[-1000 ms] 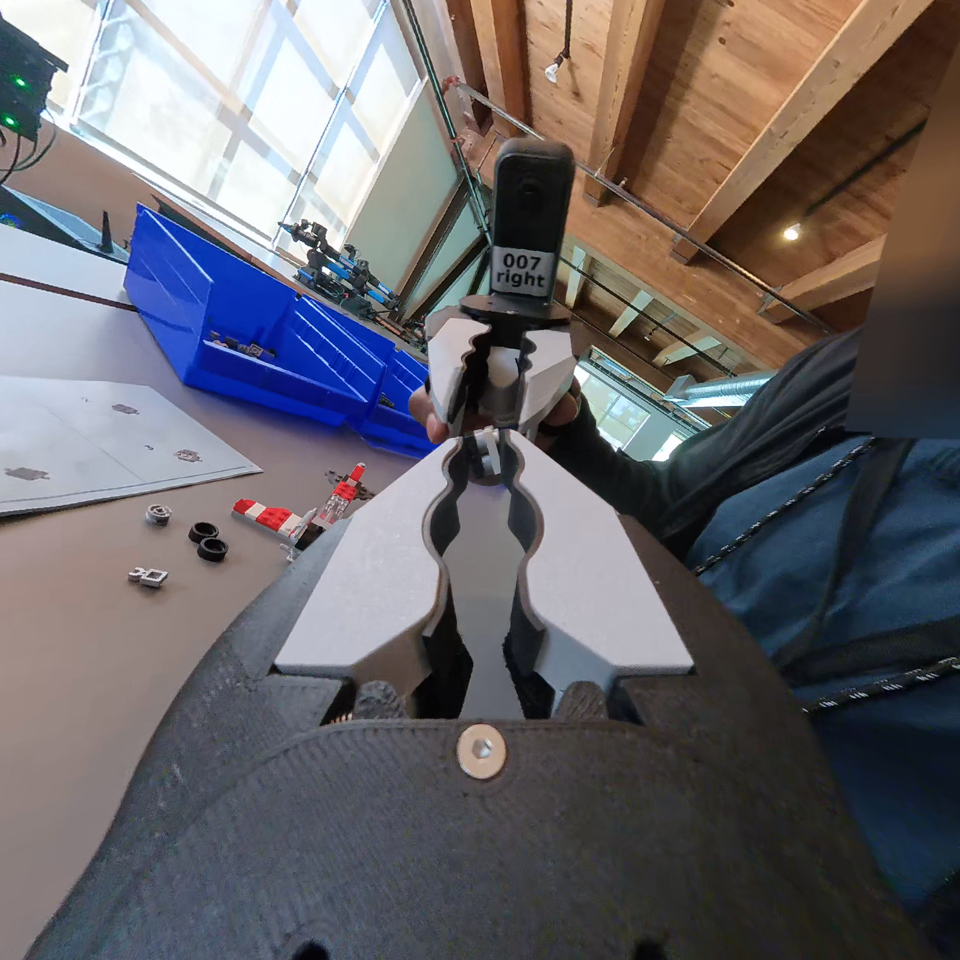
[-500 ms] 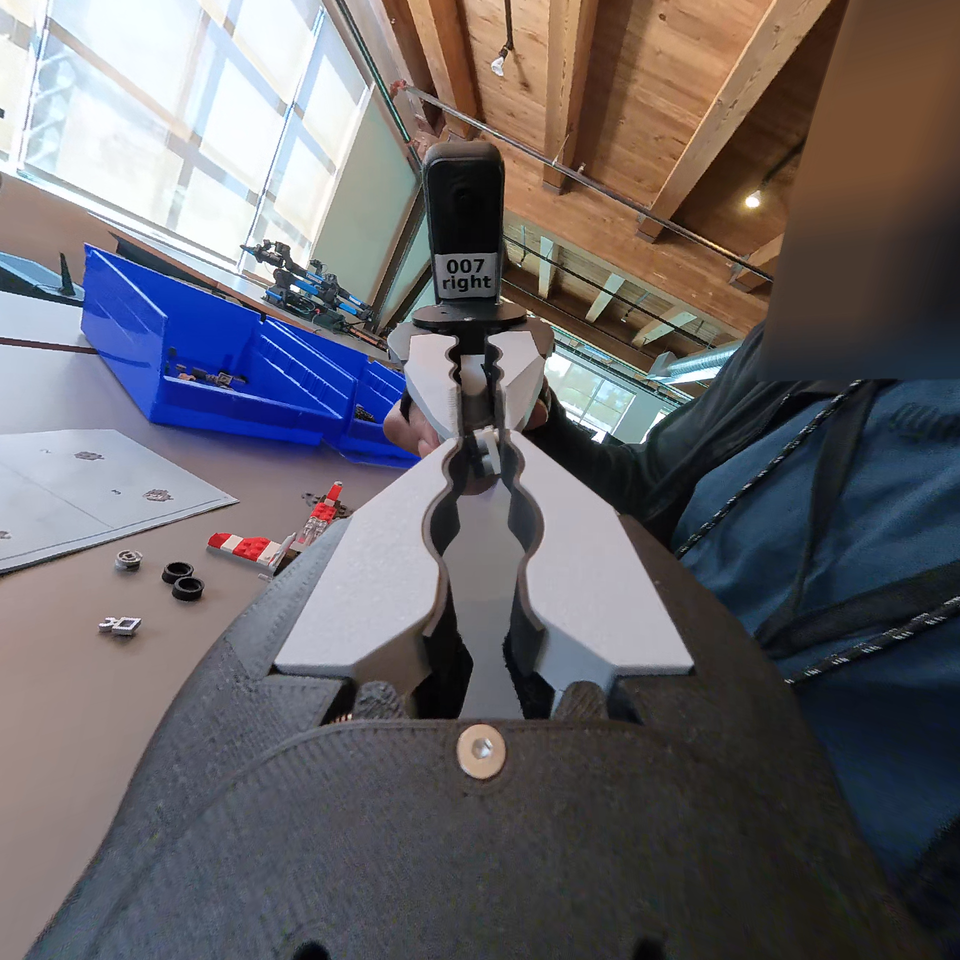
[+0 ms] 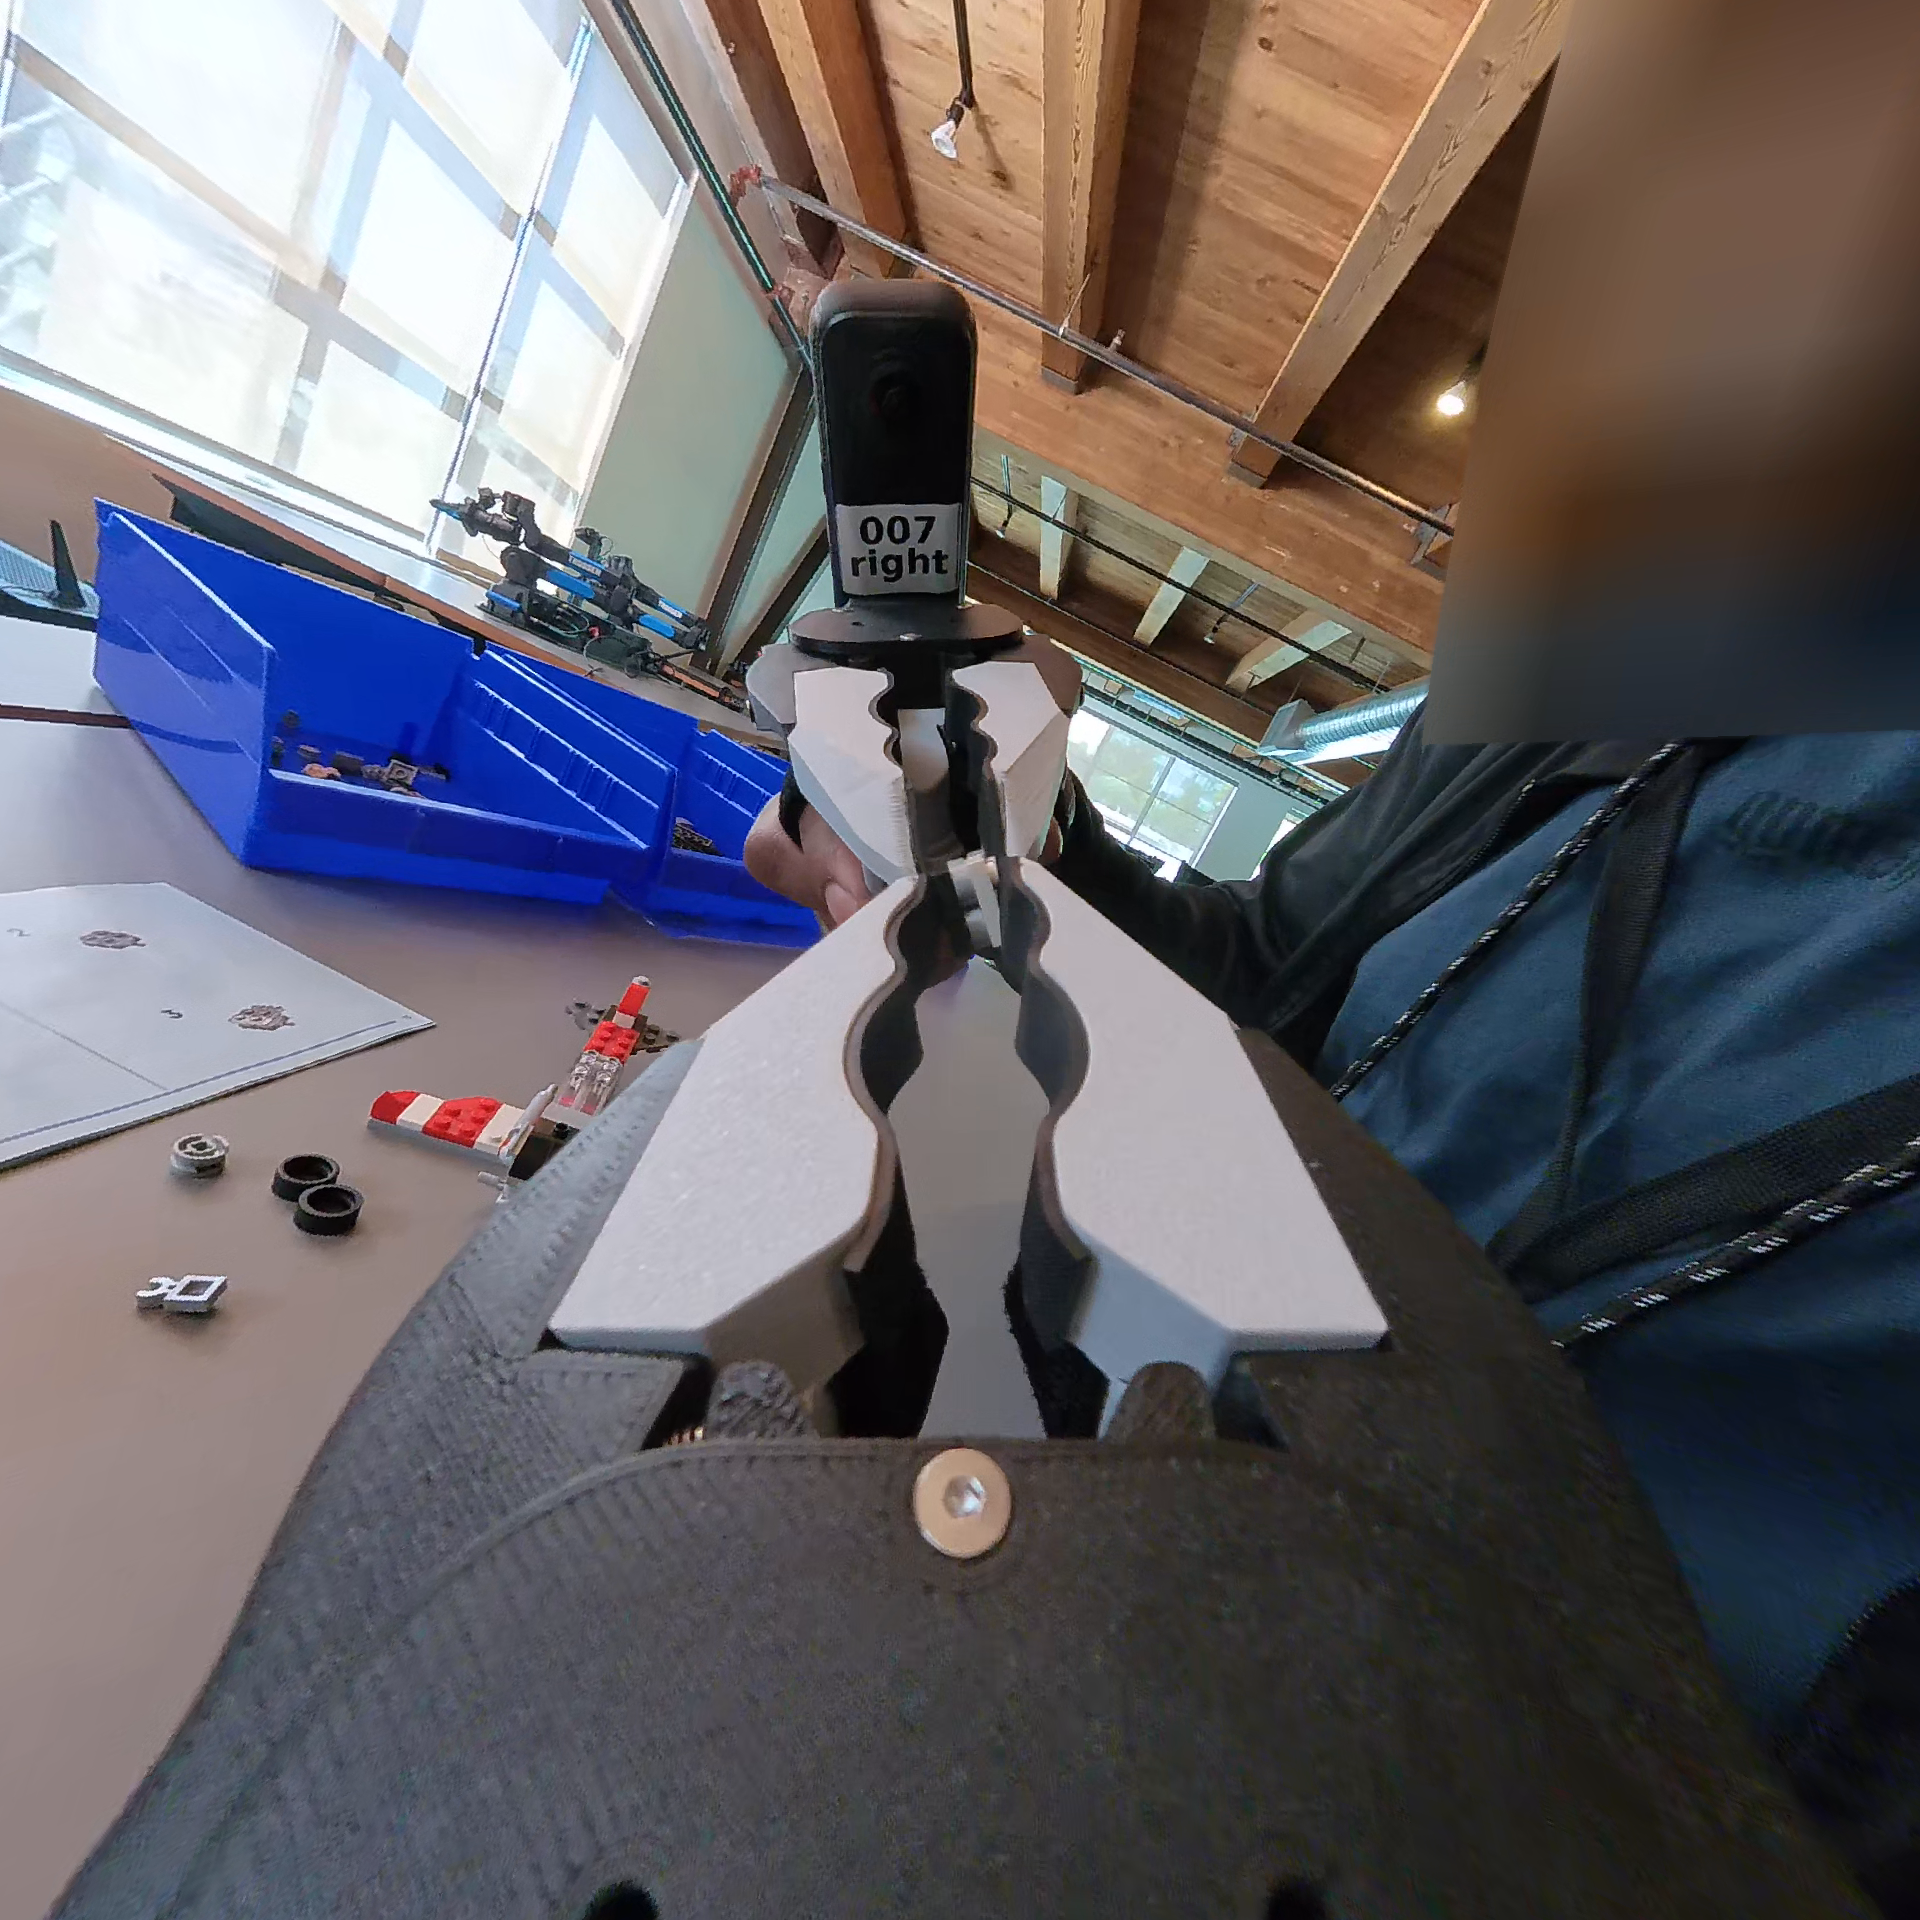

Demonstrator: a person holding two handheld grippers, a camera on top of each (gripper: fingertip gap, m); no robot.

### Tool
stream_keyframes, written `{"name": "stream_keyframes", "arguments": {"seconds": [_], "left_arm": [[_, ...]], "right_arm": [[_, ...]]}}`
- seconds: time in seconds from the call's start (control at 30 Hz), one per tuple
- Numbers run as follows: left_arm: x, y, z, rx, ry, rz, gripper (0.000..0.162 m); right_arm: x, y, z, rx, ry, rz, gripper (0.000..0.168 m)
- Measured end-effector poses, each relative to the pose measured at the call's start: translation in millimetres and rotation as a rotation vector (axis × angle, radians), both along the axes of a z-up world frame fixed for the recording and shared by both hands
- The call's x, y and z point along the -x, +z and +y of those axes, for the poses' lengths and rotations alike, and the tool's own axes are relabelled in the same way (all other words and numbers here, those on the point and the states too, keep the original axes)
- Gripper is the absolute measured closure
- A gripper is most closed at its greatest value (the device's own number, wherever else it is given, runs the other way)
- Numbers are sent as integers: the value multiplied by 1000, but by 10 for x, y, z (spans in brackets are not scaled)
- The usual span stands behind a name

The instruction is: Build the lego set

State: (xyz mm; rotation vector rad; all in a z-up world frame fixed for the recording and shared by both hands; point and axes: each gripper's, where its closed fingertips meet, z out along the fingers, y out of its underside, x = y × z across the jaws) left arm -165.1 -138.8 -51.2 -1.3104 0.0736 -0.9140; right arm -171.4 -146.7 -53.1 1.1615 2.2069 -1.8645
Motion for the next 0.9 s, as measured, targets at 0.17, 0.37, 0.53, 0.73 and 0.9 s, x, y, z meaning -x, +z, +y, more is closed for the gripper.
{"name": "stream_keyframes", "arguments": {"seconds": [0.17, 0.37, 0.53, 0.73, 0.9], "left_arm": [[-18, 17, -10, -12, -13, -7, 151], [-28, 41, -15, -25, -23, -23, 151], [-22, 22, -2, -12, -20, -27, 151], [-35, 8, -5, -4, -39, -41, 151], [4, -26, 19, 28, -39, -86, 151]], "right_arm": [[-22, 25, -5, 1, 7, 3, 155], [-34, 55, -3, -2, 7, 13, 156], [-21, 46, 11, -36, -12, 15, 156], [-38, 48, 17, -42, -10, 14, 157], [4, 4, 43, -44, -35, 3, 157]]}}
